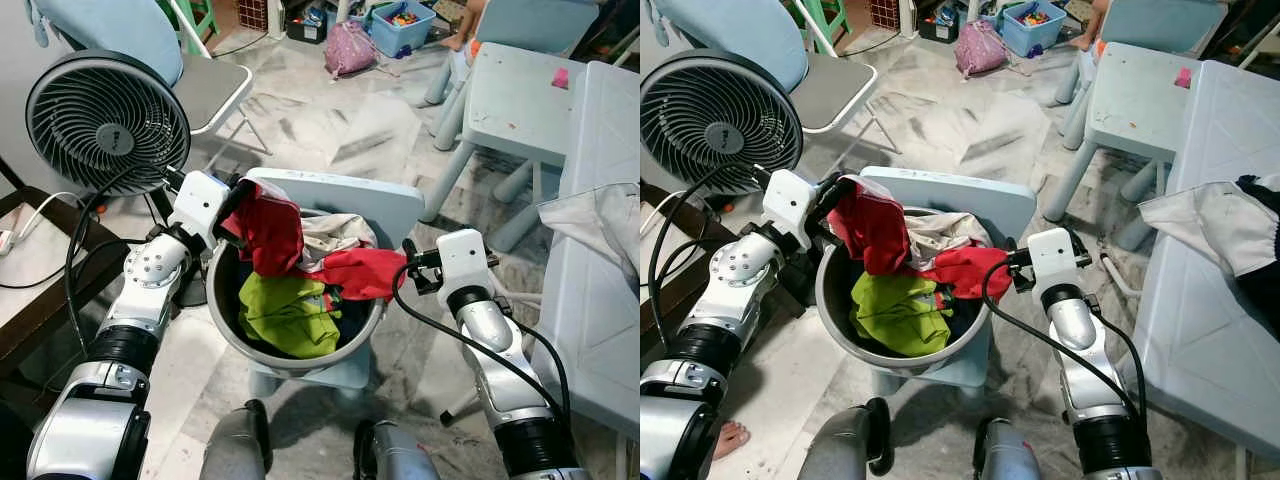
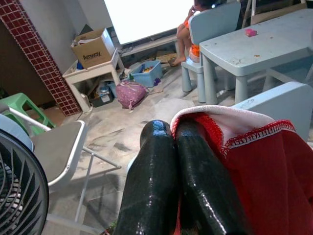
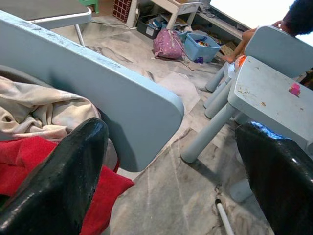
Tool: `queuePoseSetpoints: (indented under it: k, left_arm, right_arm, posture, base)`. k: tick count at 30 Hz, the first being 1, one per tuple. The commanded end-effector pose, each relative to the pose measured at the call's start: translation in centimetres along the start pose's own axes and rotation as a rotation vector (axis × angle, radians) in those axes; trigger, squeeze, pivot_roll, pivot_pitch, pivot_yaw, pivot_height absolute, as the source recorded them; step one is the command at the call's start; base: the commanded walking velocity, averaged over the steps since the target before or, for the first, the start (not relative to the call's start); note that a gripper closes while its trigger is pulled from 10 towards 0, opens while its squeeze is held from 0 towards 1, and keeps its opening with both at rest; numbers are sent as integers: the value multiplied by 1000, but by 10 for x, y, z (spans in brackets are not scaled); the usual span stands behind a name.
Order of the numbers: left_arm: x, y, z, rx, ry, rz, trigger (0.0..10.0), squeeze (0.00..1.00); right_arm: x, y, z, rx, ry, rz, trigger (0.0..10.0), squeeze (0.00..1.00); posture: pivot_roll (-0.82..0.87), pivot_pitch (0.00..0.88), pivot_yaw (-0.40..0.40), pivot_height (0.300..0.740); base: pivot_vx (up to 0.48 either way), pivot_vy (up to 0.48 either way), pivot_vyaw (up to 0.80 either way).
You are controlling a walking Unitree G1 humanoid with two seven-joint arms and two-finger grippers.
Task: Hang hanger
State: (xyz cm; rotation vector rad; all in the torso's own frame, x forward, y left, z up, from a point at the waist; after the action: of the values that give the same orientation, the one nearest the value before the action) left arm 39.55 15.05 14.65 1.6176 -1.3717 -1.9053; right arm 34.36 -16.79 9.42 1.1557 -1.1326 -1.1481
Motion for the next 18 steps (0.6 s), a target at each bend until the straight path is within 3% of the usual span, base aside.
queuePoseSetpoints:
  k: [1, 6, 7, 8, 9, 12, 18]
  left_arm:
    - [0, 0, 2, 1, 4, 4, 0, 0]
    - [0, 0, 2, 1, 4, 4, 0, 0]
    - [-5, 3, 5, -14, 49, 48, 0, 0]
    - [-14, 13, 12, 7, 199, 133, 0, 0]
    - [-22, 19, 20, 19, 305, 189, 0, 0]
    - [-29, 23, 28, 32, 400, 236, 0, 0]
    - [-32, 21, 27, 28, 395, 232, 0, 0]
  right_arm:
    - [2, -5, 2, -16, -2, 0, 10000, 0]
    - [2, -5, 2, -16, -2, 0, 10000, 0]
    - [1, -6, 0, -8, -6, -6, 10000, 0]
    - [2, 2, -11, 36, -38, -68, 10000, 0]
    - [3, 7, -18, 67, -61, -114, 10000, 0]
    - [3, 14, -25, 96, -82, -161, 10000, 0]
    - [-2, 12, -24, 89, -68, -163, 10000, 0]
  posture:
    - [40, 107, -11, 740]
    - [40, 107, -11, 740]
    - [40, 107, -11, 740]
    - [68, 4, -31, 740]
    - [68, 4, -31, 740]
    - [70, 8, -34, 740]
    - [68, 22, -35, 740]
  base:
    - [0, 0, 0]
    - [0, 0, 0]
    - [0, 0, 0]
    - [0, 0, 0]
    - [0, 0, 0]
    - [0, 0, 0]
    - [0, 0, 0]
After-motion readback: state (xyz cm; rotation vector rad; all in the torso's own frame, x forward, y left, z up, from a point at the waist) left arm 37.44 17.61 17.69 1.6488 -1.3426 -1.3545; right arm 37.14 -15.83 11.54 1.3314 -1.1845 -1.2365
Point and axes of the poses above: a point about 5 cm out from each wrist's last joint towards the gripper, its own z axis pointing back from the gripper into the wrist, its own y axis along the axis of the wrist's last joint, x = y × z, the point moved 5 cm from there along -z, pointing out of the wrist towards the gripper, and after that the axes turned 15 degrees about -z, right-handed, at the moved point
